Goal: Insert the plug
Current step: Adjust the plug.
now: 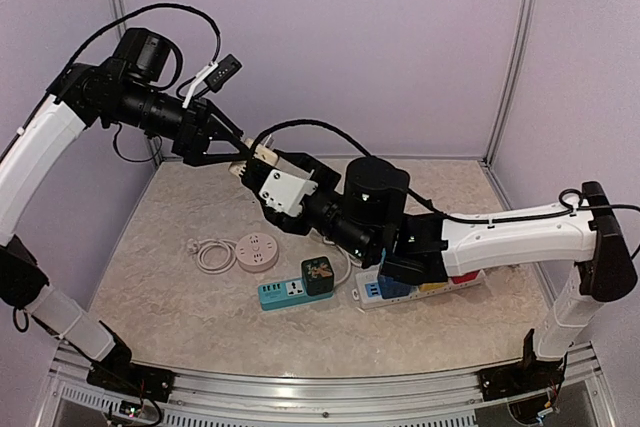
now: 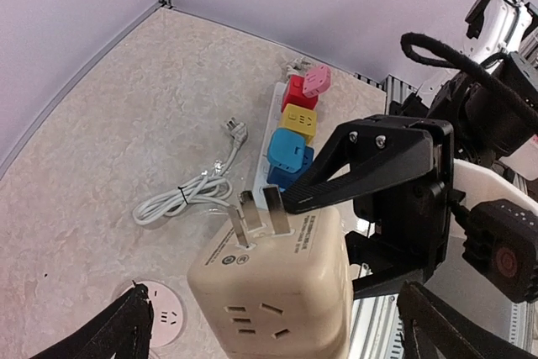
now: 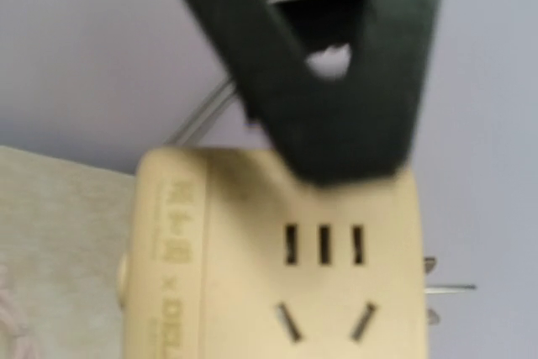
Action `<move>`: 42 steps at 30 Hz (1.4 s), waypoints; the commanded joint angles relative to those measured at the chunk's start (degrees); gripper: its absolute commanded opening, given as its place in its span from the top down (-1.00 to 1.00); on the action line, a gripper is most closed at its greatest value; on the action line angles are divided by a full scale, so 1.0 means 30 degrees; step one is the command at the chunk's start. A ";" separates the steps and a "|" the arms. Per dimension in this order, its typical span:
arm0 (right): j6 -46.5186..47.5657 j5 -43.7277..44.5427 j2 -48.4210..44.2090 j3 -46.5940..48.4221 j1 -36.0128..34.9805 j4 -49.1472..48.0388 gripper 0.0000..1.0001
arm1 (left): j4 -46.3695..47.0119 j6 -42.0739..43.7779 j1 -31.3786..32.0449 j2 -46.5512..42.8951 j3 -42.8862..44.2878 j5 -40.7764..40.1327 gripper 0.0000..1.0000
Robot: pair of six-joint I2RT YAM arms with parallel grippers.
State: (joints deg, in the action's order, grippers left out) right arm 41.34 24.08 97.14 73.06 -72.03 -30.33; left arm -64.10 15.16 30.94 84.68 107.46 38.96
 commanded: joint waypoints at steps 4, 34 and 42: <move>-0.6025 -0.2638 -0.2293 -0.0881 0.1298 0.2845 1.00 | -0.0855 0.1805 -0.0334 -0.0504 0.0696 -0.1488 -0.97; -2.2736 -2.2894 0.0771 0.3995 0.6569 0.6658 1.00 | 0.2246 2.2449 0.7304 -0.7009 -0.5941 -1.7065 -0.97; -2.2453 -2.3231 0.1484 0.5525 0.5886 0.8779 1.00 | 0.0625 2.0893 0.8056 -0.6626 -0.5675 -1.3255 -0.98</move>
State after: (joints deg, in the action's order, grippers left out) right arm -25.39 -43.48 101.36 86.65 -53.15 -5.56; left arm -61.45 80.20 53.76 61.36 88.88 -5.89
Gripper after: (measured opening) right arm 0.577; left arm 0.988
